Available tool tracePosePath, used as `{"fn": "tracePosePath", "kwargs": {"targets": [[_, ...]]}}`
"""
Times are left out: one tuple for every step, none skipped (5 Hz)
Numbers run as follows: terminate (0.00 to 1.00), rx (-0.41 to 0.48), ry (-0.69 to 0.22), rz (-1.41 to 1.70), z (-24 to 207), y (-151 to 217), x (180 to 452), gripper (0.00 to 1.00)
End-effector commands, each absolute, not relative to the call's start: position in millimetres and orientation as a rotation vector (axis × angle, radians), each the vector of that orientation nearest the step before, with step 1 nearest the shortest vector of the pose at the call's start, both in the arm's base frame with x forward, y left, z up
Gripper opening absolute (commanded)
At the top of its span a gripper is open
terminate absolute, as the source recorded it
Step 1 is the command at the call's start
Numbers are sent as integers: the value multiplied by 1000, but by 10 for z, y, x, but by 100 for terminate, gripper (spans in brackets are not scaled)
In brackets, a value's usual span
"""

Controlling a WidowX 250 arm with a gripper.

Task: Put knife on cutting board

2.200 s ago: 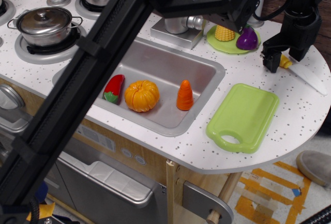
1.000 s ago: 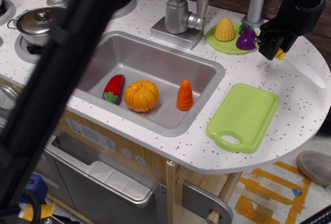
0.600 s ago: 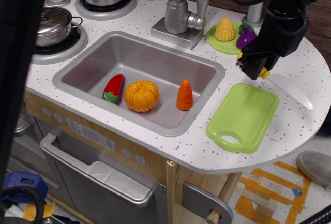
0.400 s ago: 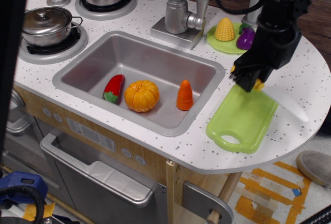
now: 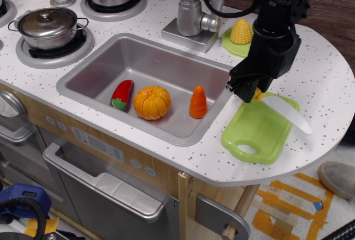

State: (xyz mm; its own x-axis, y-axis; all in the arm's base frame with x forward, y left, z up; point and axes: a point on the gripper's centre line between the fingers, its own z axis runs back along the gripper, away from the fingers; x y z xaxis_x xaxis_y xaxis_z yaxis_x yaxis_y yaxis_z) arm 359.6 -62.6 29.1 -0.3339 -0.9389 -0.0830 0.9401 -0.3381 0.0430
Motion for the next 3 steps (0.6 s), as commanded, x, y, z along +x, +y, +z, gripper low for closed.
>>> {"fn": "tracePosePath", "kwargs": {"targets": [[0,175,-73,-1890,492,-622,3628,100],[0,193,-91,-1854,480,-673,3614,100],[100,193,-91,-1854,480,-673,3614,100]]}}
